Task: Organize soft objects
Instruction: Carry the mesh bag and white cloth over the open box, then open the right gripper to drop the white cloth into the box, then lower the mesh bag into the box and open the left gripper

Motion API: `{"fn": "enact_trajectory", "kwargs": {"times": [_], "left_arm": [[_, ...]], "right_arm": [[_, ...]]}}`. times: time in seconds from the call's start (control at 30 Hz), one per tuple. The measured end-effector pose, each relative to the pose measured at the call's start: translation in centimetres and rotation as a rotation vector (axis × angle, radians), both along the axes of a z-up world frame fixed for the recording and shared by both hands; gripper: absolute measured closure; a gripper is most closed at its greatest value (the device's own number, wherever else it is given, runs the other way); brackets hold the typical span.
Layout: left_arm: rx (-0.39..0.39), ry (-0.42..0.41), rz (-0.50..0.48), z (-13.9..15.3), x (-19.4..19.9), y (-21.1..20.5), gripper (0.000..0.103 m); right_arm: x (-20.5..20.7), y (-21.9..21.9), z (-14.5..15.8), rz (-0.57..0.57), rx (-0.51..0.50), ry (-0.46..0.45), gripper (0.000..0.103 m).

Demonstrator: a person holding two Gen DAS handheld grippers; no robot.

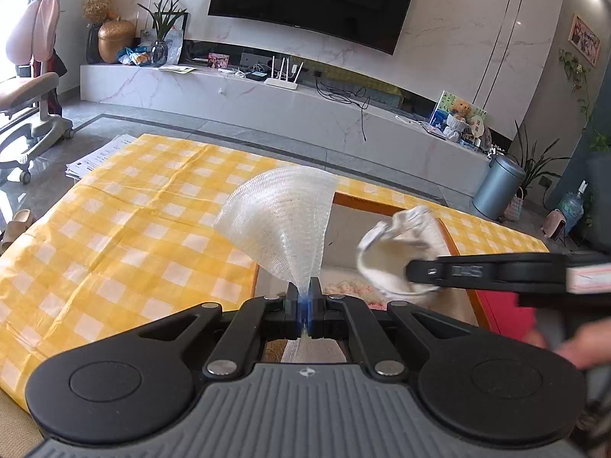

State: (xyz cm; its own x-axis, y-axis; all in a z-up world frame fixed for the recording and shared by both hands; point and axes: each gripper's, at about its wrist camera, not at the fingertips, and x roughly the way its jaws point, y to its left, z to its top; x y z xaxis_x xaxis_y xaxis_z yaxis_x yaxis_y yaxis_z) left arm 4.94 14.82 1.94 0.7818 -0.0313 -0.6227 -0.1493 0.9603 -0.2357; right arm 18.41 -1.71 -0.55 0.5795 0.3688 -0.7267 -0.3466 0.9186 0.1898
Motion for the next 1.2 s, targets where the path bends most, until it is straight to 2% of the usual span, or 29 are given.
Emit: {"fn": "enact_trajectory", "kwargs": {"times": [0.1, 0.17, 0.3, 0.43, 0.67, 0.73, 0.77, 0.8, 0.9, 0.93, 1.0, 1.1, 1.2], "left_arm": [[0.034, -0.007, -0.009, 0.1, -0.1, -0.4, 0.1], [0.045, -0.008, -0.003, 0.1, -0.1, -0.4, 0.1], [0.005, 0.009, 0.0, 0.0, 0.0, 0.1, 0.1], [-0.006, 0.017, 0.014, -0.2, -0.1, 0.5, 0.1], [-0.021, 0.013, 0.007, -0.1, -0.2, 0.5, 0.1], [-0.021, 0.008, -0.001, 0.0, -0.2, 0.5, 0.1], [-0.022, 0.004, -0.006, 0.1, -0.3, 0.4, 0.1], [-0.022, 0.001, -0.012, 0.1, -0.3, 0.4, 0.1], [-0.017, -0.011, -0.019, 0.3, -0.3, 0.3, 0.1], [-0.015, -0.011, -0.018, 0.3, -0.3, 0.3, 0.1], [-0.012, -0.01, -0.017, 0.2, -0.2, 0.1, 0.1], [0.0, -0.008, -0.018, 0.1, -0.2, -0.1, 0.1], [0.028, -0.021, -0.022, 0.3, -0.2, -0.6, 0.1]], "right_arm": [[2.7, 0.8, -2.5, -0.037, -0.099, 0.061, 0.087], [3.7, 1.5, -3.4, -0.041, -0.195, 0.038, 0.088], [4.7, 3.4, -4.2, -0.014, -0.344, 0.001, 0.088], [6.1, 3.7, -6.2, -0.027, -0.349, 0.076, 0.088], [5.7, 5.7, -7.5, -0.053, -0.439, 0.038, 0.086], [6.0, 5.8, -7.4, -0.054, -0.436, 0.05, 0.082], [5.8, 5.8, -7.2, -0.041, -0.437, 0.049, 0.075], [5.7, 5.9, -6.9, -0.021, -0.433, 0.038, 0.063], [4.1, 6.0, -5.5, 0.053, -0.378, -0.027, 0.045], [3.6, 6.1, -4.9, 0.063, -0.37, -0.05, 0.043], [2.2, 6.3, -3.8, 0.065, -0.398, -0.118, 0.025], [0.3, 6.0, -1.9, 0.111, -0.438, -0.232, 0.022], [-1.2, 4.6, 0.1, 0.126, -0.426, -0.275, 0.02]]}}
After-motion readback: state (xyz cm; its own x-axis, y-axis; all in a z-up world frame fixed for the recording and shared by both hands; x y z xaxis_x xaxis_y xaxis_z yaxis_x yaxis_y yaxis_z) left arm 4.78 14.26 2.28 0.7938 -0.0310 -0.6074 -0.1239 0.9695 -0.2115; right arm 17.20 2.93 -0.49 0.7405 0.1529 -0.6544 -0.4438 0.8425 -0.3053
